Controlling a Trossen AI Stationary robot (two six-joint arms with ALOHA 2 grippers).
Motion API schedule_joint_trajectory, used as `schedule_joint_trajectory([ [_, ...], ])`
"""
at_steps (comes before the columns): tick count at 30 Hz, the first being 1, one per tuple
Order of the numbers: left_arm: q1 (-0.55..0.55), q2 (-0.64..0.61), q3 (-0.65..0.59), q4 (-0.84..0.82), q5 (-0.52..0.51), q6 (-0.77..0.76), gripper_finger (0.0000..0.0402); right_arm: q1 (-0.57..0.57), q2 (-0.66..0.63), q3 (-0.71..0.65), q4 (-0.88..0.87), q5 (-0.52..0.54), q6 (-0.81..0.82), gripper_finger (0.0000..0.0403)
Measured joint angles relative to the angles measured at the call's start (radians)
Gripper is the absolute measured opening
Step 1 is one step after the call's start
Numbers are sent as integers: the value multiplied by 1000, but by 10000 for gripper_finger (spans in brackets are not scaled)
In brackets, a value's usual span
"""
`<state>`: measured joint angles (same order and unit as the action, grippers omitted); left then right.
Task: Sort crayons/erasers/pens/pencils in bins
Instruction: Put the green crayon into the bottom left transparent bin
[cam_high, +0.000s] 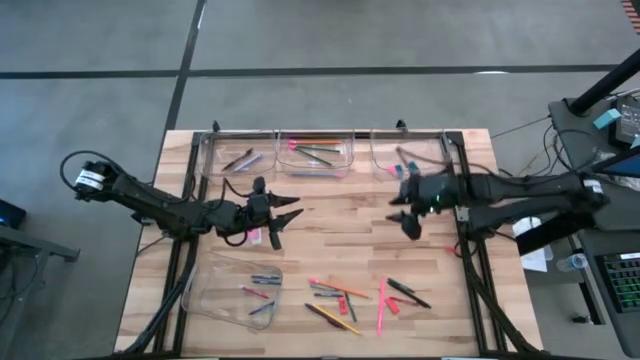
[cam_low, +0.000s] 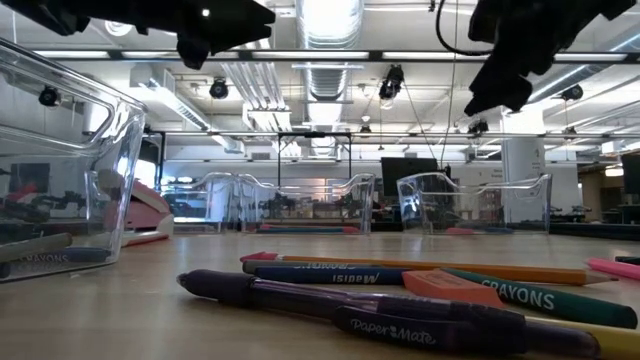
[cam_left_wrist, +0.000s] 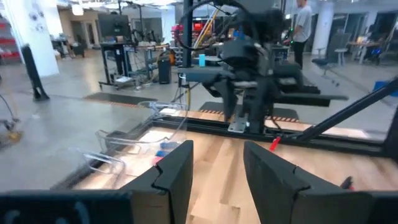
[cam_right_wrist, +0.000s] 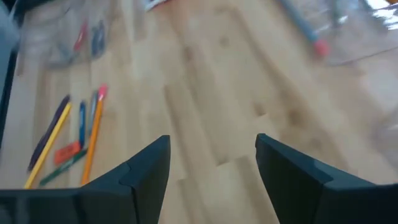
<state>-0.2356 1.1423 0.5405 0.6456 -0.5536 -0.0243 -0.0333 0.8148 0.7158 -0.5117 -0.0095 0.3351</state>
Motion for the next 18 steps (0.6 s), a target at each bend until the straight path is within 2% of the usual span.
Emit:
schedule_joint_trajectory([
  [4,0,-8,3,-6,5,-31,127,172,67,0,11,86,79,224],
  [10,1,-40,20,-101,182,-100,127,358,216,0,135,151,164,224],
  [13,1,-49,27,-134,217,-107,127,419,303,15,162,151,194,224],
  [18,0,-49,29,-133,221,-127,127,496,419,92,-2,120,311,224],
])
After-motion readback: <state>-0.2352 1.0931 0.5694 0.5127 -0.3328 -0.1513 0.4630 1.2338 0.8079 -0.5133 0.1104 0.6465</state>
